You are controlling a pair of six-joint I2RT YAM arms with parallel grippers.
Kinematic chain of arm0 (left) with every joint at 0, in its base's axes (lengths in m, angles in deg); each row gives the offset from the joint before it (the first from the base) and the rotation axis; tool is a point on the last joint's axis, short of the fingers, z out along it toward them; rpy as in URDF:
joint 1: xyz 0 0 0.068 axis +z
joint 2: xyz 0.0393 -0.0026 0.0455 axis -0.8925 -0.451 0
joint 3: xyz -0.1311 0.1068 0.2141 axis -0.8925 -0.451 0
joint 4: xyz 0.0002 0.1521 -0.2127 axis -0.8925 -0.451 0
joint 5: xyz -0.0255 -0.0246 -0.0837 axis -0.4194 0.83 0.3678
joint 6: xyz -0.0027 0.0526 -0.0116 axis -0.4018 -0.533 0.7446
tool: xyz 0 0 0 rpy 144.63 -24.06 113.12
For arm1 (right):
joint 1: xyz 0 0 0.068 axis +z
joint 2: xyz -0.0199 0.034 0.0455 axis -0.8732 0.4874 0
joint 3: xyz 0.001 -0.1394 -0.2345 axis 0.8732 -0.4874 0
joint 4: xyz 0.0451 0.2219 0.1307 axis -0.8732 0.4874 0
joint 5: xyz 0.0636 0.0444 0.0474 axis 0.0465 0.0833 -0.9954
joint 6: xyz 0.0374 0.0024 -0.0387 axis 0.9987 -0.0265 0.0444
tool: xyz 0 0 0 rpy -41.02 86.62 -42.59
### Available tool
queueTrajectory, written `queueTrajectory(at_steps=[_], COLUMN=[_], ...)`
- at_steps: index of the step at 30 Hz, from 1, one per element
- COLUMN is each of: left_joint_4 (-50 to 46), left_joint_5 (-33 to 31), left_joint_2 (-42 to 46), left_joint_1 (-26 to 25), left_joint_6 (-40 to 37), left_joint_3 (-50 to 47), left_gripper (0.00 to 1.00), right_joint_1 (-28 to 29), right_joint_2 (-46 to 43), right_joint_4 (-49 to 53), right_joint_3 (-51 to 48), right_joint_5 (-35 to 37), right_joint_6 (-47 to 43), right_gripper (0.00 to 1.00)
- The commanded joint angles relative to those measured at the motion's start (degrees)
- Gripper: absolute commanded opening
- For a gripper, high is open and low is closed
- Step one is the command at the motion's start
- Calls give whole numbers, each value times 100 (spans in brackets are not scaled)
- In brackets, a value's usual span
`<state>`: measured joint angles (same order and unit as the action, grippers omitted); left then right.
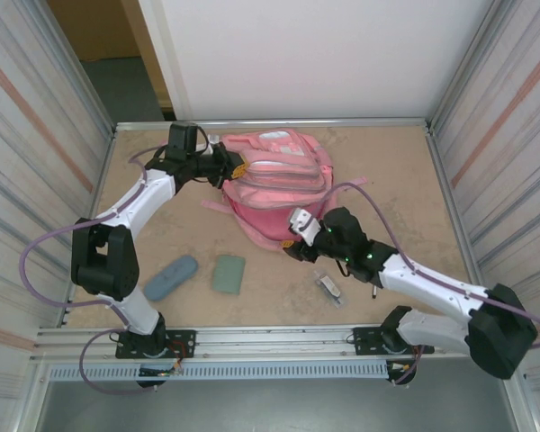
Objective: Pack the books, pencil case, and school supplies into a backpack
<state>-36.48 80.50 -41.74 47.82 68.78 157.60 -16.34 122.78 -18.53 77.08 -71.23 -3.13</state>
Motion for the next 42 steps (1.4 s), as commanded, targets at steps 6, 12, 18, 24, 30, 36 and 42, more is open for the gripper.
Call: queueTrajectory(at_steps=[6,12,18,24,30,36,42], left_joint_4=[-237,-155,-655,-444,-214,236,97], left_joint_5=[-603,-943,-2240,-2496,-2188,-2242,-2279], left_joint_2=[186,117,163,-666,-1919,-1885,-1279], left_joint_1=[-19,194,644,934,966,800,597], left_joint_6=[-728,-919,-1809,-2078,-2585,-2349,-2434], left_joint_3=[-520,-1185,-997,-598,251,26,-542], left_gripper=[11,48,57,58,54,27,0], right_joint_1=[-162,-430,-429,-378,-297,-188,-366], right_joint_2=[-1676,-905,137,518,868,1649,2370], right_joint_4=[1097,2184,2339,1949,1897,1970,1674], right_joint_3=[341,1355,1775,1735,1692,1652,1553], right_joint_5=[944,-23,-214,-296,115,260,816], right_joint_6=[1986,2314,2418,2427,2785,3599,3536], right_gripper=[82,80,76,76,76,76,78])
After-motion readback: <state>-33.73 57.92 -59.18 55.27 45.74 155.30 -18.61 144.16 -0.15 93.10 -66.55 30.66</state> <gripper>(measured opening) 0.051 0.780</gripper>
